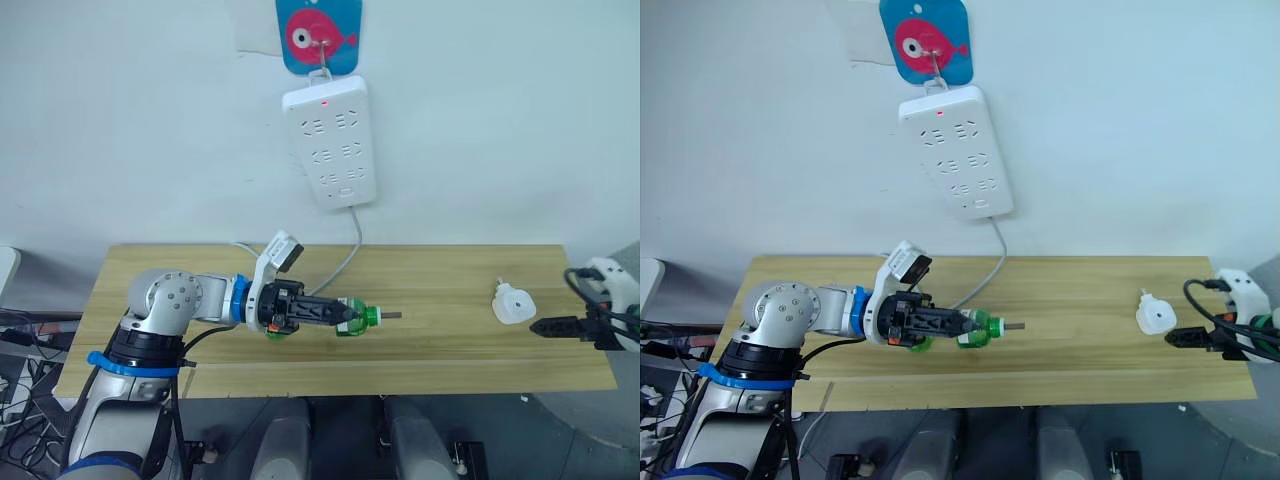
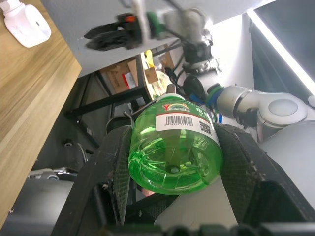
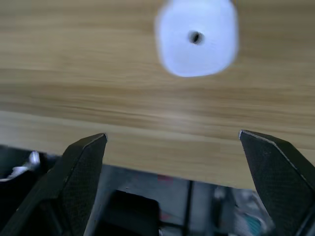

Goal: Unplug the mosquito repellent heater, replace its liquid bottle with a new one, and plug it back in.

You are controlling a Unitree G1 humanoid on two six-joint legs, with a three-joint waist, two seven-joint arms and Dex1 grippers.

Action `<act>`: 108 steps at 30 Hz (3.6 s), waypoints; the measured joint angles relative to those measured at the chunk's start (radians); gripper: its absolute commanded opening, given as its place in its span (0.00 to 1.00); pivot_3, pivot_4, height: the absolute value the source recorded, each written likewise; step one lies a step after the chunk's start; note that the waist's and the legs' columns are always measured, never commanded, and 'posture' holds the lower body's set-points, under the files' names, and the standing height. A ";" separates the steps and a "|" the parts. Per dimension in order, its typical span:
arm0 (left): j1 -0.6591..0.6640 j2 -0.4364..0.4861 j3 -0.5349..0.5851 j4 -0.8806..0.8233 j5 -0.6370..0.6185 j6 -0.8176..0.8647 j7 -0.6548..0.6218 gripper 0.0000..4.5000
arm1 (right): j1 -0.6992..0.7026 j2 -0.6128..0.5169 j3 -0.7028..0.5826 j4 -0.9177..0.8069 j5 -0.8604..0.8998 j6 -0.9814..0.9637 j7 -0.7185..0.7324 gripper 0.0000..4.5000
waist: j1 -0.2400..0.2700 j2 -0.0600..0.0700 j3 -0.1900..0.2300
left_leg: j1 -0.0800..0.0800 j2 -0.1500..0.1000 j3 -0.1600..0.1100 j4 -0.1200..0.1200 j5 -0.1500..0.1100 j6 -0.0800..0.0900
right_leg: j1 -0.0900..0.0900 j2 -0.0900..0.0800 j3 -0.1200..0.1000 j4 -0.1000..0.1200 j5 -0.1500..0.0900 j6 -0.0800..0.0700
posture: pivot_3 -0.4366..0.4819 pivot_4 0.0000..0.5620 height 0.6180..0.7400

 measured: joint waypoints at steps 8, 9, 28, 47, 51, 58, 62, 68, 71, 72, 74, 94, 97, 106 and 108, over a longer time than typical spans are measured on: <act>-0.003 -0.165 0.153 0.062 -0.057 0.029 0.184 0.50 | 0.611 0.387 -0.224 -0.510 1.249 -0.619 -0.784 0.99 | 0.005 -0.001 0.000 | -0.003 0.001 0.000 -0.001 -0.003 0.005 | 0.001 -0.005 -0.001 0.000 -0.005 0.003 | 0.58 0.50 1.00; -0.005 -0.188 0.178 0.068 -0.066 0.030 0.219 0.50 | 0.634 0.431 -0.153 -0.614 1.285 -0.759 -0.878 0.99 | -0.004 -0.003 -0.001 | -0.001 0.001 0.001 0.000 -0.003 0.005 | 0.002 -0.007 0.000 0.000 -0.004 0.005 | 0.58 0.50 1.00; -0.031 -0.408 0.284 0.087 -0.235 0.070 0.576 0.50 | 0.249 0.605 0.470 -0.757 1.121 -1.217 -1.473 0.99 | -0.027 -0.006 -0.003 | 0.000 -0.001 0.003 -0.001 0.008 0.001 | 0.002 -0.003 0.001 -0.002 0.005 0.011 | 0.57 0.52 1.00; -0.005 -0.403 0.272 0.070 -0.366 0.045 0.674 0.50 | 0.203 0.664 0.538 -0.741 1.085 -1.257 -1.498 0.19 | -0.026 -0.006 -0.003 | -0.001 0.000 0.002 -0.001 0.006 0.005 | 0.002 -0.003 0.001 -0.002 0.005 0.011 | 0.59 0.51 1.00; 0.011 -0.395 0.261 0.057 -0.382 0.031 0.683 0.58 | 0.203 0.662 0.542 -0.740 1.085 -1.257 -1.496 0.19 | -0.025 -0.006 -0.003 | -0.001 0.000 0.002 -0.001 0.006 0.005 | 0.002 -0.003 0.001 -0.002 0.005 0.011 | 0.60 0.49 1.00; 0.031 -0.286 0.234 0.034 -0.408 0.049 0.689 1.00 | 0.224 0.561 0.445 -0.699 1.113 -1.255 -1.464 0.19 | -0.023 -0.006 -0.003 | 0.000 0.000 0.002 -0.001 0.006 0.005 | 0.002 -0.003 0.001 -0.002 0.005 0.011 | 0.62 0.47 1.00; 0.040 -0.129 0.188 -0.092 -0.338 0.024 0.545 1.00 | 0.242 0.458 0.357 -0.614 1.099 -1.219 -1.395 0.19 | -0.023 -0.006 -0.003 | -0.001 -0.001 0.004 -0.002 0.006 0.005 | 0.002 -0.002 0.001 -0.002 0.005 0.011 | 0.65 0.47 1.00; 0.145 -0.014 -0.147 -0.379 0.333 -0.689 0.180 1.00 | 0.284 0.378 0.429 -0.368 0.526 -1.169 -1.283 0.19 | 0.006 0.000 -0.007 | 0.001 -0.001 0.012 -0.011 0.010 0.003 | 0.000 -0.004 0.005 -0.010 0.006 0.008 | 0.68 0.46 1.00; 0.189 -0.039 -0.197 -0.355 0.557 -1.010 0.119 1.00 | 0.273 0.400 0.497 -0.262 0.236 -1.216 -1.184 0.19 | 0.008 -0.001 -0.007 | -0.001 0.001 0.012 -0.015 0.013 0.002 | -0.001 -0.003 0.005 -0.017 0.009 0.004 | 0.68 0.49 1.00; 0.193 -0.042 -0.199 -0.349 0.595 -1.069 0.106 1.00 | 0.263 0.426 0.508 -0.239 0.178 -1.240 -1.157 0.19 | 0.008 -0.001 -0.006 | -0.001 0.001 0.012 -0.015 0.013 0.002 | -0.001 -0.003 0.004 -0.017 0.009 0.004 | 0.68 0.50 1.00; 0.214 -0.041 -0.213 -0.334 0.668 -1.190 0.068 1.00 | 0.224 0.495 0.538 -0.156 0.037 -1.310 -1.096 0.19 | 0.005 -0.001 -0.006 | 0.000 0.001 0.012 -0.016 0.012 0.004 | -0.001 -0.003 0.004 -0.017 0.009 0.004 | 0.69 0.52 1.00; 0.268 0.003 -0.230 -0.274 0.739 -1.236 -0.026 1.00 | 0.043 0.799 0.500 0.491 -0.456 -1.682 -0.808 0.19 | 0.003 0.000 -0.005 | 0.001 0.001 0.009 -0.016 0.010 0.008 | 0.000 -0.001 0.002 -0.013 0.009 0.004 | 0.72 0.56 1.00; 0.277 0.003 -0.230 -0.277 0.738 -1.230 -0.025 1.00 | 0.049 0.805 0.484 0.497 -0.466 -1.687 -0.789 0.45 | 0.003 0.000 -0.005 | 0.001 0.001 0.009 -0.015 0.010 0.008 | 0.000 -0.002 0.002 -0.013 0.009 0.004 | 0.72 0.56 1.00; 0.319 0.011 -0.181 -0.274 0.743 -1.221 0.008 1.00 | 0.227 0.794 0.447 0.301 -0.473 -1.598 -0.714 1.00 | 0.003 0.001 -0.004 | 0.001 0.002 0.007 -0.016 0.010 0.008 | 0.000 -0.002 0.002 -0.013 0.009 0.004 | 0.72 0.56 1.00; 0.349 0.012 -0.153 -0.279 0.746 -1.218 0.037 1.00 | 0.297 0.771 0.442 0.183 -0.454 -1.542 -0.681 1.00 | 0.004 0.001 -0.004 | 0.001 0.001 0.005 -0.016 0.010 0.008 | 0.000 -0.003 0.003 -0.013 0.009 0.004 | 0.72 0.56 1.00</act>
